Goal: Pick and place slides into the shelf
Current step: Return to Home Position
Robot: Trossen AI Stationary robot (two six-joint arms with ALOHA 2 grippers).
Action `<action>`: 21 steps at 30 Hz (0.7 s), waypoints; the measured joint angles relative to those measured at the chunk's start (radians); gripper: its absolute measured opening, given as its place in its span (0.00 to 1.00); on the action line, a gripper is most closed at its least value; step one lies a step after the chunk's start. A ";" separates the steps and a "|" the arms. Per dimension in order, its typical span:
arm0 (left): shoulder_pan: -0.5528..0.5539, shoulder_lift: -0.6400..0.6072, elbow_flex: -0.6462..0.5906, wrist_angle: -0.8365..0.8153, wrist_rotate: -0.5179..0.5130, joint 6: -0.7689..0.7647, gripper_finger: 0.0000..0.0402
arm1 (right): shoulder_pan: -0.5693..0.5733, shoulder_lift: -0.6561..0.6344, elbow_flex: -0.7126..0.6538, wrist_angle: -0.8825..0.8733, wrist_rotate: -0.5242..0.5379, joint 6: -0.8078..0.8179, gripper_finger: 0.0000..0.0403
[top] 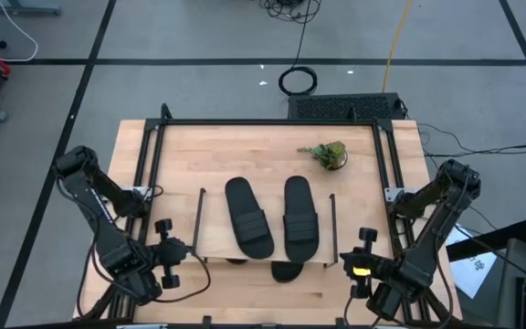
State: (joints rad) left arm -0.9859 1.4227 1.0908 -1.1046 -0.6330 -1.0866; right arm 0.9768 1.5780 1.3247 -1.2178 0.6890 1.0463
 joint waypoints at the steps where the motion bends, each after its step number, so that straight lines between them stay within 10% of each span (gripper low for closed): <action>1: -0.007 0.000 0.000 -0.002 0.007 -0.002 0.02 | 0.004 0.000 0.000 -0.011 -0.002 0.014 0.00; 11: -0.131 -0.001 0.029 -0.202 -0.032 -0.095 0.00 | 0.116 -0.101 0.000 -0.210 0.013 0.208 0.00; 21: -0.239 -0.050 0.124 -0.388 -0.498 -0.035 0.00 | 0.247 -0.363 -0.041 -0.180 0.508 0.097 0.00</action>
State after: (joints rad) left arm -1.2253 1.3731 1.2148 -1.4923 -1.1310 -1.1215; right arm 1.2235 1.2153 1.2832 -1.3976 1.1966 1.1436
